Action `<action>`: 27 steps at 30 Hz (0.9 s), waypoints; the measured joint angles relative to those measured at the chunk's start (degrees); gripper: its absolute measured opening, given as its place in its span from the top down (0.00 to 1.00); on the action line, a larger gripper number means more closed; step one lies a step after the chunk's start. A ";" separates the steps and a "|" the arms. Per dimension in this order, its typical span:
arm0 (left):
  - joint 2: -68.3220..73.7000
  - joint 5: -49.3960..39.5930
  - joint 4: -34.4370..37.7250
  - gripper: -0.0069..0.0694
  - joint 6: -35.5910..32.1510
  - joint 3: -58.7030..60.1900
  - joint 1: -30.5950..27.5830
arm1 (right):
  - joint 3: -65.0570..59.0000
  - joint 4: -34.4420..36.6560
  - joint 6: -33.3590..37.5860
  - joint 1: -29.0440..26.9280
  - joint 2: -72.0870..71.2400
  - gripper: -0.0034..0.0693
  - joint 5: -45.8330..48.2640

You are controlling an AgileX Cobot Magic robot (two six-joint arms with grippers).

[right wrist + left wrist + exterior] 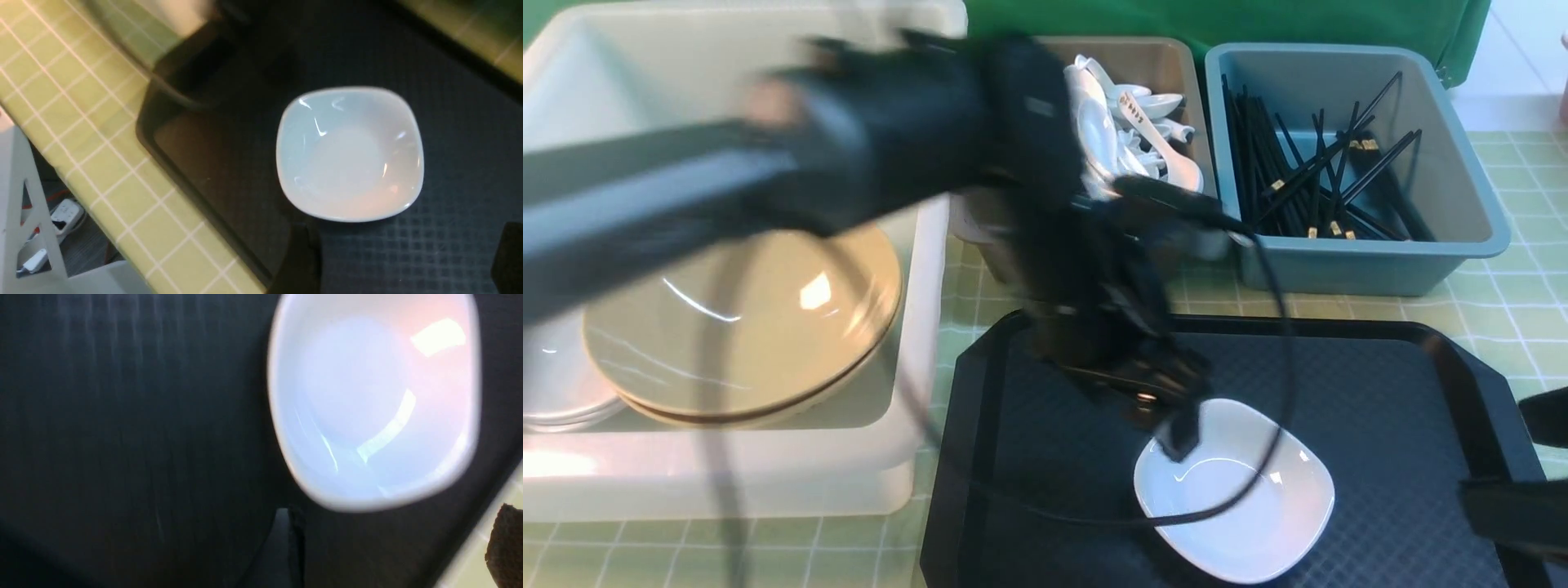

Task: On green table put chopsticks spoon bowls plates into blue grey white boxes.
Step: 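Grasp the small white bowl on the black tray by its rim with the left gripper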

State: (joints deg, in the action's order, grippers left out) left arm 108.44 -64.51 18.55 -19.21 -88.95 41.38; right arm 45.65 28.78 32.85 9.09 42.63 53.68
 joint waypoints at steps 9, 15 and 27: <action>16.08 0.25 -0.85 0.20 -1.29 -9.72 1.39 | 0.06 -0.60 -0.64 3.48 -0.50 0.15 0.79; 18.59 -2.14 3.19 0.55 -6.12 -11.06 1.06 | 0.06 -1.14 -0.64 5.17 -0.50 0.15 0.74; 12.47 -5.06 12.02 0.89 -6.92 -14.84 -6.58 | 1.56 2.90 4.70 5.23 1.60 0.15 1.01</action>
State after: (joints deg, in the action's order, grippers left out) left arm 120.91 -69.57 30.57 -26.13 -103.79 34.80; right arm 47.22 31.68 37.55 14.32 44.23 54.70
